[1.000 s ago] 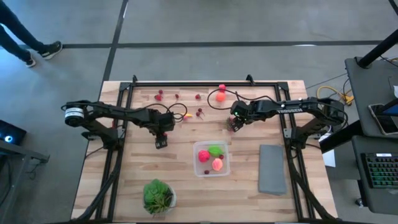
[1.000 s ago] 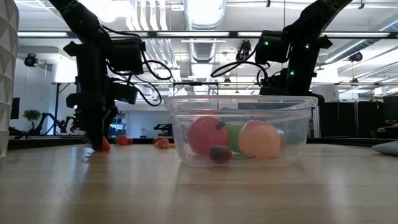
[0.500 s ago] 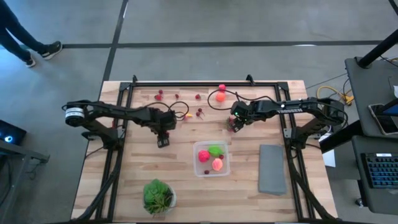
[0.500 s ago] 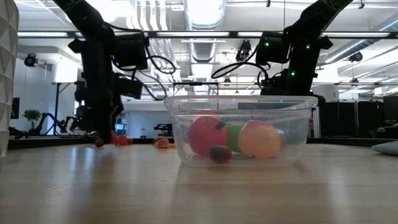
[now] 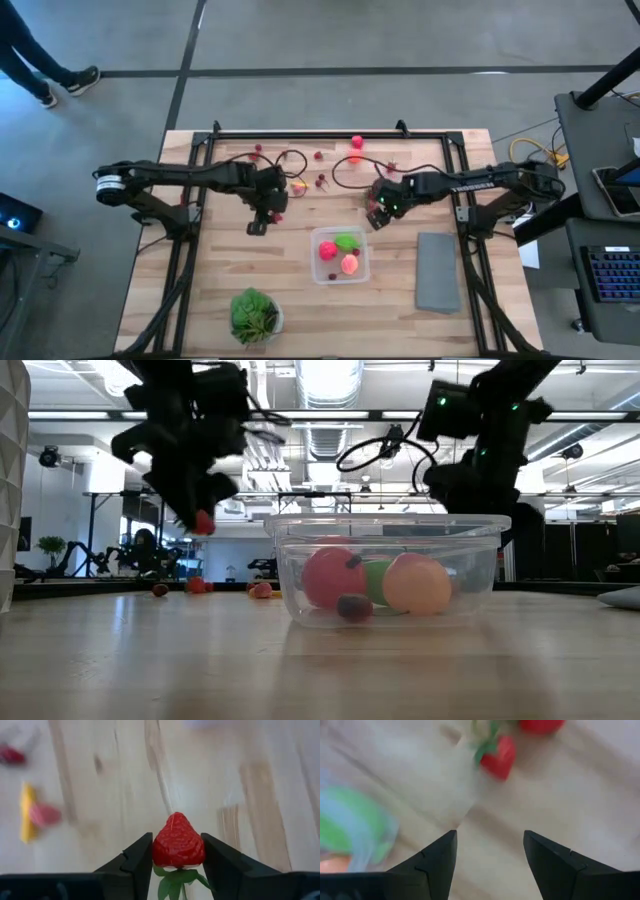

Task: Pick and placing Produce into tupperware
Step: Put the red strawberry into the transparent bin

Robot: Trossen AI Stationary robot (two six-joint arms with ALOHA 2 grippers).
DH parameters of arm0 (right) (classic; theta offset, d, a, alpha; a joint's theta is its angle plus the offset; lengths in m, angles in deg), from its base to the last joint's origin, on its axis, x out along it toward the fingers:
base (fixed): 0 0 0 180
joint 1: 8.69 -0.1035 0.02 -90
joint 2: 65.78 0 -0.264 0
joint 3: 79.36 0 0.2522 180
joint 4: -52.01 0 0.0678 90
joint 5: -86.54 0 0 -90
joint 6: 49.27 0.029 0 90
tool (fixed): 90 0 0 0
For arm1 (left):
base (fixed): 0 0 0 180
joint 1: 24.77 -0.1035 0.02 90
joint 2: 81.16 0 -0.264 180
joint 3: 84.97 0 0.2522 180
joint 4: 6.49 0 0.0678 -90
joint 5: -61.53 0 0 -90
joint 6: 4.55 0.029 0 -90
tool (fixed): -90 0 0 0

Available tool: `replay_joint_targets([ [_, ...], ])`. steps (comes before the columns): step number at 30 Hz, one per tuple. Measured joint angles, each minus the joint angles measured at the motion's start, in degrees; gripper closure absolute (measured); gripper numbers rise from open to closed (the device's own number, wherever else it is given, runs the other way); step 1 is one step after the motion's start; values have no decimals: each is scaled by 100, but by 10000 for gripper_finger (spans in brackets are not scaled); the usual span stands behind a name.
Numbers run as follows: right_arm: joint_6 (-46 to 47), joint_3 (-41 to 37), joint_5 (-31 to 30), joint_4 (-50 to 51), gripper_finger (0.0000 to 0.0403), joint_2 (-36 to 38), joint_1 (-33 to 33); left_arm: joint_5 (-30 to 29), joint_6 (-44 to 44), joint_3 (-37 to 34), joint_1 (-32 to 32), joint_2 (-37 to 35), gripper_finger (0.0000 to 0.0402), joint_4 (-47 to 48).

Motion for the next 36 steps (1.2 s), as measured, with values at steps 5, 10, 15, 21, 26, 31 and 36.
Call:
replay_joint_targets([
  [5,1292,0,-184,485,181,212,-812,235,463,421,-3,0,267,-189],
  [10,2596,0,-258,889,181,328,-1721,1135,648,559,13,5,267,-1009],
  [15,3791,0,-342,928,181,351,-2515,1569,299,548,290,268,267,-1552],
  [21,4580,0,-592,1069,181,353,-3142,1785,-20,592,609,699,267,-1935],
  [26,4717,0,-771,1164,181,364,-3374,1874,-532,665,675,973,267,-2520],
  [31,4558,12,-794,1159,181,370,-3476,1840,-1396,702,709,1390,267,-3133],
  [36,4378,76,-922,1160,181,384,-3592,1742,-1575,885,730,1931,267,-2890],
])
